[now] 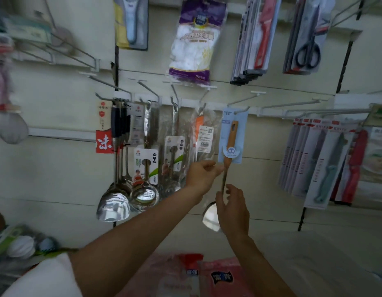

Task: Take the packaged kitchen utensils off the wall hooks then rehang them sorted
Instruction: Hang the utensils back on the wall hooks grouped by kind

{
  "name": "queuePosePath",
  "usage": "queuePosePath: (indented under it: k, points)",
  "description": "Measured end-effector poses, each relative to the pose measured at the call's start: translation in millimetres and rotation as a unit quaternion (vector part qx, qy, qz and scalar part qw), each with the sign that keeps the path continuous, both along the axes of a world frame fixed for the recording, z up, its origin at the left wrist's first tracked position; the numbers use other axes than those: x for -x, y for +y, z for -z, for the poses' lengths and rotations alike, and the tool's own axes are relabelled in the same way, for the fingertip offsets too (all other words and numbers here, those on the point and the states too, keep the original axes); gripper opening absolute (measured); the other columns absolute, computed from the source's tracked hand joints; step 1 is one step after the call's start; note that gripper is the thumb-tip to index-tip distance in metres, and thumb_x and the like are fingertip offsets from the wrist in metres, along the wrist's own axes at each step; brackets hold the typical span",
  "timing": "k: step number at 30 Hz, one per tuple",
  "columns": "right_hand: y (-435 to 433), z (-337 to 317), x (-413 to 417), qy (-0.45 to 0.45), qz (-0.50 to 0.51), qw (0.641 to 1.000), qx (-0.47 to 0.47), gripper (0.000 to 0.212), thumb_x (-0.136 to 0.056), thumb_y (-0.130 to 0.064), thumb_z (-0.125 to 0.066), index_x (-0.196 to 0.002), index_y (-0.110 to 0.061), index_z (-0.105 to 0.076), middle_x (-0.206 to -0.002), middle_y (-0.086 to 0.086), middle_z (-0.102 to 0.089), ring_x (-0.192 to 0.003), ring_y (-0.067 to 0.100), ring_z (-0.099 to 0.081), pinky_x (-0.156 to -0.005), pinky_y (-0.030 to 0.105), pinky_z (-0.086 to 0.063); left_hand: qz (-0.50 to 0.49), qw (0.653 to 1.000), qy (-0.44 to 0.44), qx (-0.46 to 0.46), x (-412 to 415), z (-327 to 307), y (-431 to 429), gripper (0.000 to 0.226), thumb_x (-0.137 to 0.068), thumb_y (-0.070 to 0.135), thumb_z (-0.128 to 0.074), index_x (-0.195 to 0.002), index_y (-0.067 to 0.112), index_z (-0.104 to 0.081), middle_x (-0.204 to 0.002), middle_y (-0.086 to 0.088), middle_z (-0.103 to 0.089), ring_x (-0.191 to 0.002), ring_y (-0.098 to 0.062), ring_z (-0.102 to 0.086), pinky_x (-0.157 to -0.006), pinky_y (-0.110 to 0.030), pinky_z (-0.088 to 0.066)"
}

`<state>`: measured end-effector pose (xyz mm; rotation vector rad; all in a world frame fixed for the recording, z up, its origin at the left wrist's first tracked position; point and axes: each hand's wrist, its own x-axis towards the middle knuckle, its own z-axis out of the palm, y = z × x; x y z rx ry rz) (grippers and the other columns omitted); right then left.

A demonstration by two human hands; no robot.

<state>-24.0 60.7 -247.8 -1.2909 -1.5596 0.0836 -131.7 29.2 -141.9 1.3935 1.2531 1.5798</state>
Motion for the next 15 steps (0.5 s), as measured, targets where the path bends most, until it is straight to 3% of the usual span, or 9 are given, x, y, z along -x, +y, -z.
queuePosePath:
  k: [3, 8, 12, 15]
  points:
    - [-26, -14, 23, -0.016, -0.033, 0.997, -0.061, 0.041, -0.098, -0.04, -0.051, -0.129, -0.015, -0.056, -0.12, 0.002, -0.061, -0.11, 0.021, -0.059, -0.086, 0.039, -0.052, -0.031, 0.997, 0.054, -0.038, 43, -14, -37, 0.05, -0.087, 0.026, -0.073, -0.131, 0.005, -0.059, -0.119, -0.004, -0.065, -0.101, -0.011, -0.06, -0.089, -0.022, -0.047]
    - [-78, -32, 105, -0.071, -0.107, 0.985, -0.118, 0.047, -0.098, -0.043, -0.044, -0.128, -0.011, -0.059, -0.123, 0.008, -0.062, -0.114, 0.026, -0.056, -0.091, 0.037, -0.047, -0.115, 0.981, 0.151, -0.051, 164, -11, -116, 0.059, -0.087, 0.046, -0.068, -0.136, 0.016, -0.056, -0.129, 0.0, -0.062, -0.112, -0.014, -0.06, -0.099, -0.031, -0.048]
    - [-123, -30, 199, -0.111, -0.18, 0.966, -0.146, 0.039, -0.1, -0.039, -0.049, -0.125, -0.011, -0.061, -0.118, 0.005, -0.063, -0.111, 0.024, -0.056, -0.091, 0.032, -0.043, -0.221, 0.946, 0.238, -0.019, 282, 14, -200, 0.066, -0.084, 0.054, -0.066, -0.14, 0.021, -0.053, -0.139, 0.0, -0.056, -0.124, -0.014, -0.052, -0.097, -0.024, -0.04]
    - [-165, -24, 287, -0.115, -0.247, 0.946, -0.176, 0.048, -0.099, -0.043, -0.044, -0.128, -0.007, -0.06, -0.12, 0.009, -0.063, -0.114, 0.027, -0.055, -0.099, 0.035, -0.041, -0.297, 0.911, 0.284, 0.021, 375, 37, -281, 0.071, -0.084, 0.056, -0.066, -0.143, 0.02, -0.048, -0.147, 0.002, -0.048, -0.135, -0.016, -0.043, -0.107, -0.028, -0.033]
